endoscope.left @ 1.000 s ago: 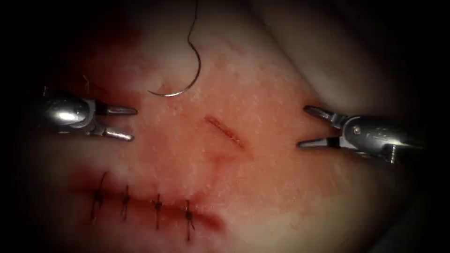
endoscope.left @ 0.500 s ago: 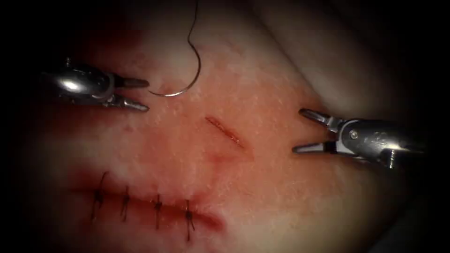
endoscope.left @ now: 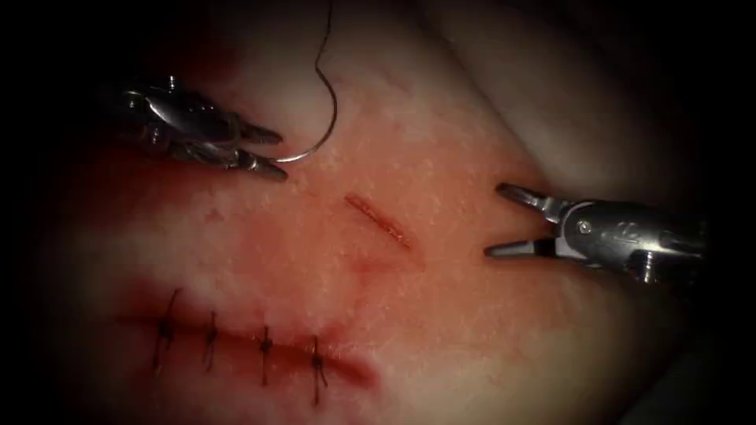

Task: Wound Closure

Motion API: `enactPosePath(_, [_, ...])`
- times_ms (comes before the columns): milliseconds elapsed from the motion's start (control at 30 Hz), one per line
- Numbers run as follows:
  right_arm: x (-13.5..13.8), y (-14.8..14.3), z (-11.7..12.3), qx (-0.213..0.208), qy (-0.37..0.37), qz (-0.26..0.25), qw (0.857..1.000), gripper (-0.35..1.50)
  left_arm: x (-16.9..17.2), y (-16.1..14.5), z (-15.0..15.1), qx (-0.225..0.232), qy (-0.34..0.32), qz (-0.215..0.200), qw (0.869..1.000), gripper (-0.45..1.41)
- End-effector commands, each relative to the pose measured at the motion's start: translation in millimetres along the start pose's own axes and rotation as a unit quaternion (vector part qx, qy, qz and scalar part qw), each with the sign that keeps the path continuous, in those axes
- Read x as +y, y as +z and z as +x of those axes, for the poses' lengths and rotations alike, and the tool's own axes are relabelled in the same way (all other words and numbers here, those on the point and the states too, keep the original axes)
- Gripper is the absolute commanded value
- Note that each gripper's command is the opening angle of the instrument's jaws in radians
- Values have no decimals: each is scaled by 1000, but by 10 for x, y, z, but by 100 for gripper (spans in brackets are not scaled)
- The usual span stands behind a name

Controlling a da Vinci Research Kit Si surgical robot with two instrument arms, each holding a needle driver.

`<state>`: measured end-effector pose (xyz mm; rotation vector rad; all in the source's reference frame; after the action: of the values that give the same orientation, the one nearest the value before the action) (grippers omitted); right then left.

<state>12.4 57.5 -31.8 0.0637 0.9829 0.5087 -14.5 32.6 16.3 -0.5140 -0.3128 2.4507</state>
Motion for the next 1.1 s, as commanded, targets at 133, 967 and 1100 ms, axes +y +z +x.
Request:
enactPosePath(133, [-3, 9, -2, 0, 0, -1, 1000, 96, -2, 26, -10, -21, 4, 7, 1000, 59])
enactPosePath(967, [-4, 14, 8, 28, 178, -25, 983, 74, 11, 10, -20, 46, 213, 15, 976, -35])
enactPosePath(1100, [-1, 18, 13, 70, 277, -24, 958, 66, 28, -5, -28, 72, 284, 67, 954, -35])
